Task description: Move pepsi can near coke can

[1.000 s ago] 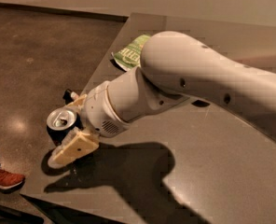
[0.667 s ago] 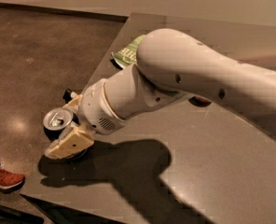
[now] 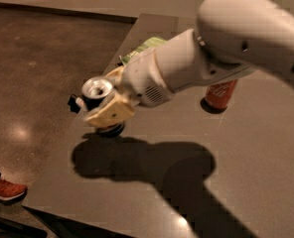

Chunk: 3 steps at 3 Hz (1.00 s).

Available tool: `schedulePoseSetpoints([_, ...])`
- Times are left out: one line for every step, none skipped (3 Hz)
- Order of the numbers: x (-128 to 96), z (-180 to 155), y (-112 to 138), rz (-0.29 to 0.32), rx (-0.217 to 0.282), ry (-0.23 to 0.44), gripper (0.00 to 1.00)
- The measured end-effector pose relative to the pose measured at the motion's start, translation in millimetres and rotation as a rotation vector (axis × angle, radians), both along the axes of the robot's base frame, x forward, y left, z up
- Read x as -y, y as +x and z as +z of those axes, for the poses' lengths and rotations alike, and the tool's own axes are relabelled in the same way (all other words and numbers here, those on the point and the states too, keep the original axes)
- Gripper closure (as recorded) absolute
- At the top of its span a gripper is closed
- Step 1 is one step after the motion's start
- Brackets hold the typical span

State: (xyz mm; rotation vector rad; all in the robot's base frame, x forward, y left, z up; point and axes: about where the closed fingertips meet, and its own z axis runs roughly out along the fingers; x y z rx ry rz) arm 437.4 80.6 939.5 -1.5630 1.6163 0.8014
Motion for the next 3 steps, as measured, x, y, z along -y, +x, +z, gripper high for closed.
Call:
schedulePoseSetpoints([41, 23, 24, -0.082, 0.036, 0.016, 1.00])
schedulePoseSetpoints([93, 31, 48, -0.184, 0.062, 0.026, 1.00])
schedulePoseSetpoints([150, 28, 66, -0.290, 0.067, 0.035, 1.00])
